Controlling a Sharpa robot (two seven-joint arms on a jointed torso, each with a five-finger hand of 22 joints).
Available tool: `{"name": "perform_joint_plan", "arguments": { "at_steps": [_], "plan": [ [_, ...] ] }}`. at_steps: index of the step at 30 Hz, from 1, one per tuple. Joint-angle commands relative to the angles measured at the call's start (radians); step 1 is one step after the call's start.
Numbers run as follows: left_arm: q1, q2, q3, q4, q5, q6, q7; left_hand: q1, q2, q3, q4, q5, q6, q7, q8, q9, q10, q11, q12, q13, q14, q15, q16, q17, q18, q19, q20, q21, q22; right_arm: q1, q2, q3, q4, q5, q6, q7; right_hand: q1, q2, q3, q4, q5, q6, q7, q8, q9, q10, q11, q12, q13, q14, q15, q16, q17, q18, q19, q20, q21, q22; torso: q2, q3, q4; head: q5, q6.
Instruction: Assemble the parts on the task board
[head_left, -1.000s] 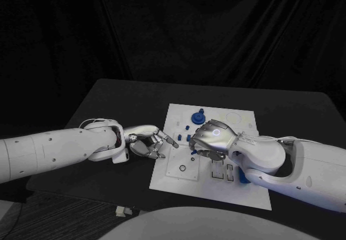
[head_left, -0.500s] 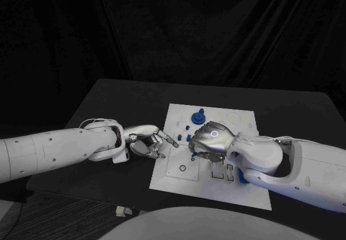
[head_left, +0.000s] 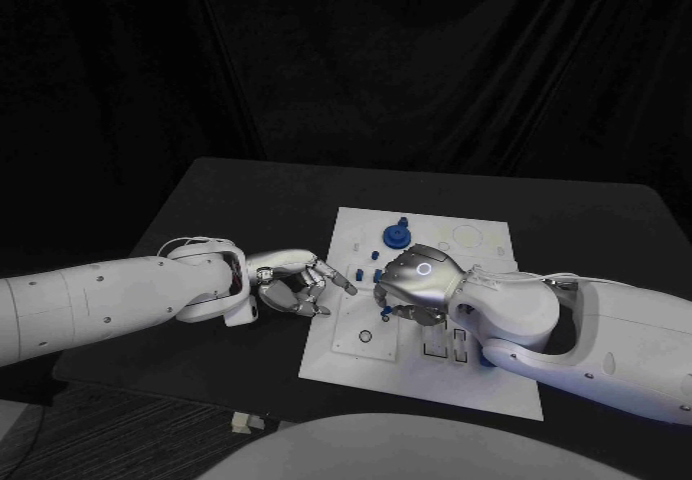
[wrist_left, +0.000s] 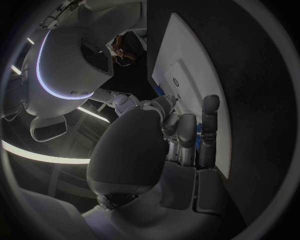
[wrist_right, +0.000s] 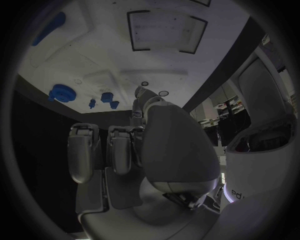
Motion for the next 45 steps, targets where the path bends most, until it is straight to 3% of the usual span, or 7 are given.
{"name": "perform_joint_plan", "arguments": {
  "at_steps": [1, 27, 45],
  "plan": [
    [-0.001, 0.002, 0.001, 0.002, 0.005, -0.004, 0.018, -0.009, -0.003, -0.002, -0.005, 0.005, 0.007, 0.001, 0.006, 0.001, 0.007, -0.002, 0.003, 0.000, 0.001, -0.001, 0.002, 0.001, 0.018, 0.000, -0.002, 0.003, 0.056, -0.002, 0.002, 0.000, 0.000, -0.005, 0.014, -0.016, 0.000, 0.008, 0.002, -0.006, 0.007, -0.003, 0.007, -0.002, 0.001, 0.104, -0.005, 0.004, 0.263, 0.104, -0.003, 0.003, 0.263, -0.009, 0.074, -0.005, -0.003, 0.244, 0.000, 0.0001, 0.0001, -0.001, 0.000],
    [-0.001, 0.006, 0.001, -0.002, 0.005, -0.002, 0.019, -0.009, -0.003, -0.002, -0.005, 0.005, 0.007, 0.001, 0.006, 0.001, 0.007, -0.002, 0.003, 0.000, 0.001, -0.001, 0.002, 0.001, 0.018, 0.000, -0.002, 0.003, 0.056, -0.002, -0.005, 0.000, 0.001, -0.005, 0.043, -0.016, 0.001, 0.011, 0.005, -0.013, 0.016, -0.003, 0.009, -0.002, 0.004, 0.104, -0.005, 0.004, 0.263, 0.104, -0.003, 0.003, 0.263, -0.009, 0.074, -0.006, -0.005, 0.244, 0.000, 0.0001, -0.0001, -0.001, 0.000],
    [-0.001, 0.011, 0.001, -0.006, 0.005, -0.001, 0.020, -0.010, -0.003, 0.000, -0.007, 0.006, 0.009, 0.001, 0.005, 0.001, 0.009, -0.002, 0.004, 0.001, 0.001, -0.002, 0.002, 0.000, 0.018, 0.001, -0.002, 0.003, 0.056, -0.003, 0.001, 0.000, -0.003, -0.005, 0.030, -0.015, 0.001, 0.012, 0.005, -0.015, 0.019, -0.003, 0.010, -0.003, 0.005, 0.104, -0.005, 0.004, 0.263, 0.104, -0.004, 0.003, 0.263, -0.009, 0.073, -0.006, -0.005, 0.243, 0.000, 0.0001, -0.0002, -0.002, 0.000]
  ]
}}
